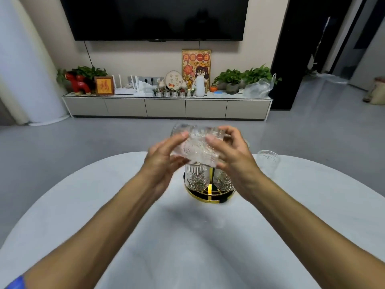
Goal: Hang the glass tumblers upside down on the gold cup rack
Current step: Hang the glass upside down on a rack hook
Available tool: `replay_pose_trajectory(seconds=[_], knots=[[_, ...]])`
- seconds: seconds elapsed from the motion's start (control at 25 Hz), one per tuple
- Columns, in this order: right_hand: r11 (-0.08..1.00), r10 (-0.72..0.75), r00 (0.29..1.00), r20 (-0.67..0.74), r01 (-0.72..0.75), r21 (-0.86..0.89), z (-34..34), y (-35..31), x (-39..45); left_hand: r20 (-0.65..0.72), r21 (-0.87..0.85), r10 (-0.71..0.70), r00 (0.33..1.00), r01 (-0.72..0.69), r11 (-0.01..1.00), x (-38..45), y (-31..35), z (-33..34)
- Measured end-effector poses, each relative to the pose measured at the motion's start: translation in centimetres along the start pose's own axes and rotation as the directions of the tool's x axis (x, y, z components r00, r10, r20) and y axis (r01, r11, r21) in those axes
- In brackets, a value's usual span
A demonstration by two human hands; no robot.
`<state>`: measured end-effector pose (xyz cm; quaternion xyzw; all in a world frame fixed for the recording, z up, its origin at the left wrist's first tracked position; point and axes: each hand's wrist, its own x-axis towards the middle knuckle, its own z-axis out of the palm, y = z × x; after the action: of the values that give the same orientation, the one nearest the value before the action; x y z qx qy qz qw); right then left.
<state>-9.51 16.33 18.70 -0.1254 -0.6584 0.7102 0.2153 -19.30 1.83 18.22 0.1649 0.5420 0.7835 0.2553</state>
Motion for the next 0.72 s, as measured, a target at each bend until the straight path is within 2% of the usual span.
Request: replay_pose_trajectory(seconds=[0.04, 0.08, 0.12, 0.16, 0.2, 0.24, 0.28, 0.4, 0.44, 0.72], knots=[[0.999, 0.005, 1.000, 0.012, -0.005, -0.032, -0.3, -0.4, 1.4, -0.030, 0.039, 0.047, 0.998, -0.046, 0.998, 1.5, 1.1, -0.3], [0.982, -0.021, 1.000, 0.009, 0.023, -0.188, -0.9, -0.8, 2.7, -0.065, 0.114, 0.096, 0.993, -0.088, 0.990, 3.0, 2.2, -0.6], [0.882, -0.080, 0.997, 0.017, 0.079, -0.465, -1.7, -0.8, 4.1, -0.092, 0.222, 0.144, 0.985, -0.121, 0.967, 4.4, 3.0, -0.9], [0.666, -0.116, 0.991, 0.072, 0.132, -0.735, -2.6, -0.5, 5.2, -0.111, 0.344, 0.184, 0.977, -0.136, 0.929, 5.7, 3.6, -1.2], [0.427, -0.110, 0.981, 0.157, 0.190, -0.884, -3.0, -0.1, 6.0, -0.128, 0.462, 0.213, 0.969, -0.132, 0.877, 6.6, 3.9, -1.5], [0.268, -0.062, 0.973, 0.224, 0.232, -0.935, -3.2, 0.5, 6.4, -0.132, 0.565, 0.233, 0.963, -0.120, 0.816, 7.4, 4.0, -1.8], [0.204, -0.017, 0.967, 0.255, 0.253, -0.946, -3.5, 1.2, 6.7, -0.117, 0.649, 0.246, 0.962, -0.113, 0.752, 8.1, 3.9, -1.9], [0.168, -0.068, 0.965, 0.252, 0.260, -0.951, -3.4, 2.3, 7.1, -0.049, 0.842, 0.269, 0.962, -0.105, 0.529, 9.8, 2.9, -1.6], [0.141, -0.091, 0.963, 0.253, 0.264, -0.954, -3.3, 2.2, 7.2, -0.047, 0.869, 0.272, 0.961, -0.095, 0.485, 10.3, 2.5, -1.4], [0.102, -0.110, 0.961, 0.252, 0.263, -0.959, -2.6, 1.3, 6.7, -0.029, 0.927, 0.161, 0.987, -0.033, 0.372, 12.9, 0.1, -0.3]])
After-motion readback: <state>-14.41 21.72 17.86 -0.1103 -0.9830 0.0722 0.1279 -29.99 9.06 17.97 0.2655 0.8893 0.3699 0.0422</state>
